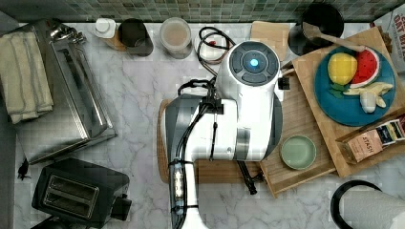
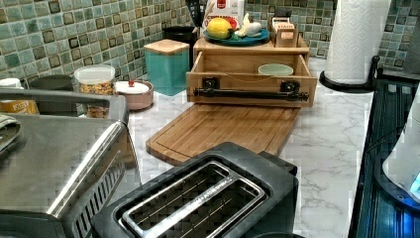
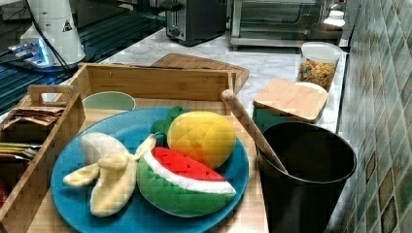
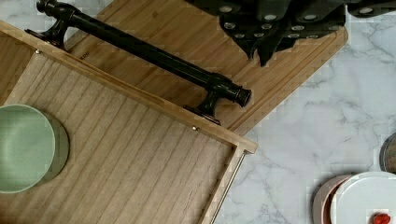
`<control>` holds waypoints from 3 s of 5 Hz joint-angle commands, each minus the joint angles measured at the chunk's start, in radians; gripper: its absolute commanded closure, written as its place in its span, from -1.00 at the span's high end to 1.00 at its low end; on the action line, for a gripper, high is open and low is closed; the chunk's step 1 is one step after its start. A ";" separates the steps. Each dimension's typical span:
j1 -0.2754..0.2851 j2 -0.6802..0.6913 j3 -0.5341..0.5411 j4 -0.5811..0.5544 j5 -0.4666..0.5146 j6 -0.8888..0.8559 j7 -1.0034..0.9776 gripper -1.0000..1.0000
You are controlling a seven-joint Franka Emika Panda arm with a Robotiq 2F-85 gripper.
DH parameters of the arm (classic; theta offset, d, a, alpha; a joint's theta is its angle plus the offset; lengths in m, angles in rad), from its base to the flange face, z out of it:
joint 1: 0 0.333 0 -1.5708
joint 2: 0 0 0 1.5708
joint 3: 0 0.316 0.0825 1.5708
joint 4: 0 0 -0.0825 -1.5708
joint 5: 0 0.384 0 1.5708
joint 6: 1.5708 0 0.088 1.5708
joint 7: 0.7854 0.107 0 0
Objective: Close the drawer.
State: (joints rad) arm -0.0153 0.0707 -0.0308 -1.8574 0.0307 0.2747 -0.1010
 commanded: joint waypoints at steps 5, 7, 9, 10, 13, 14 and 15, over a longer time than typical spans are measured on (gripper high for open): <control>0.096 -0.231 0.020 -0.369 0.184 0.278 -0.321 -1.00; 0.144 -0.251 0.011 -0.477 0.122 0.357 -0.656 -1.00; 0.163 -0.269 0.019 -0.622 0.018 0.528 -0.907 -1.00; 0.165 -0.279 0.036 -0.686 -0.009 0.574 -0.876 -1.00; 0.169 -0.245 0.020 -0.826 -0.007 0.731 -0.986 -1.00; 0.161 -0.229 -0.005 -0.836 -0.003 0.740 -1.025 -1.00; 0.124 -0.191 0.006 -0.824 -0.007 0.734 -1.067 -1.00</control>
State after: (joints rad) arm 0.1266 -0.1515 -0.0292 -2.7188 0.0312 1.0020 -1.1250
